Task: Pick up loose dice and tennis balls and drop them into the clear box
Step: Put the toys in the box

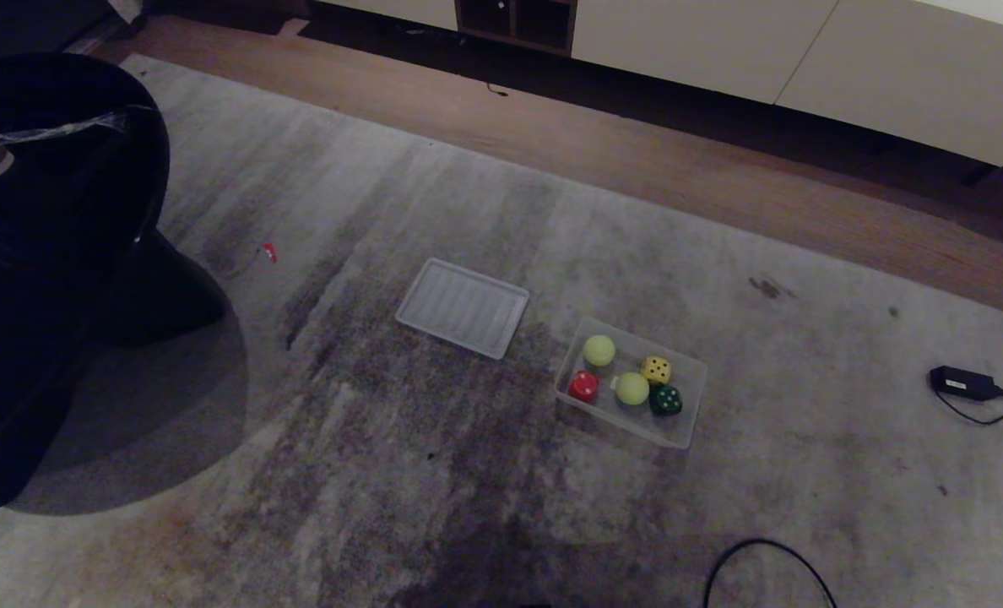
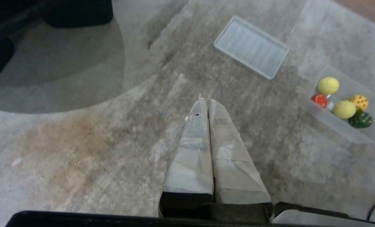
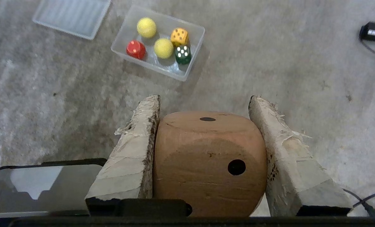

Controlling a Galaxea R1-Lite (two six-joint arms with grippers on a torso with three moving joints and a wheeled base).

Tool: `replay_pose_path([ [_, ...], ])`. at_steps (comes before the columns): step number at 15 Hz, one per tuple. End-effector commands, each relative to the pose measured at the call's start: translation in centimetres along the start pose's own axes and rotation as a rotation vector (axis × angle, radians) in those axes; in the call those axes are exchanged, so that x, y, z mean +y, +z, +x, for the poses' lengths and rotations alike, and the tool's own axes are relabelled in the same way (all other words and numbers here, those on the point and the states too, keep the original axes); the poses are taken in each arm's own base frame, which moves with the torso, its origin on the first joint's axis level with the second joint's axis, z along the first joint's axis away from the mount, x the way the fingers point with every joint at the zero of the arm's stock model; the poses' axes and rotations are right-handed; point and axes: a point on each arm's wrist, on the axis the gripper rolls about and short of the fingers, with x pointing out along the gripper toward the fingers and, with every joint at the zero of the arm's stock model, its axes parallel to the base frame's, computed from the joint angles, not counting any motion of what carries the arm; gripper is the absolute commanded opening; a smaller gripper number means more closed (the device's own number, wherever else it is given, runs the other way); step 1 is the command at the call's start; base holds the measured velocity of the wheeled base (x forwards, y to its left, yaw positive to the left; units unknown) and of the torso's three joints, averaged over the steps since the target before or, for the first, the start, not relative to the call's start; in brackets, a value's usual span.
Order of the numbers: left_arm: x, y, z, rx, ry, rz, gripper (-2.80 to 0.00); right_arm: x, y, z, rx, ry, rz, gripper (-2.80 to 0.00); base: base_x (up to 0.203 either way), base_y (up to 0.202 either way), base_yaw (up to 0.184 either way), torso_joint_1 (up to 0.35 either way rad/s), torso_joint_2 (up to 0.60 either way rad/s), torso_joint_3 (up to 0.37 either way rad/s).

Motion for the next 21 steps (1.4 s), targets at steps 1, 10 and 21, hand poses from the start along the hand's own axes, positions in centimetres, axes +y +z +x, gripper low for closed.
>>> replay_pose_path([
  [1,0.01,-0.04,0.02,0.002,0.001,-0.001,-2.80,0.00,-0.02,0.01,0.003,0.000,0.000,-2.80,0.000,0.000,0.000,0.007,0.00,-0.195],
  [10,0.01,-0.04,0.01,0.001,0.001,-0.001,-2.80,0.00,0.01,0.00,0.002,0.000,0.000,-2.80,0.000,0.000,0.000,0.002,0.00,-0.197],
  [21,0.01,-0.04,0.01,0.001,0.001,-0.001,-2.80,0.00,0.01,0.00,0.002,0.000,0.000,-2.80,0.000,0.000,0.000,0.000,0.00,-0.196],
])
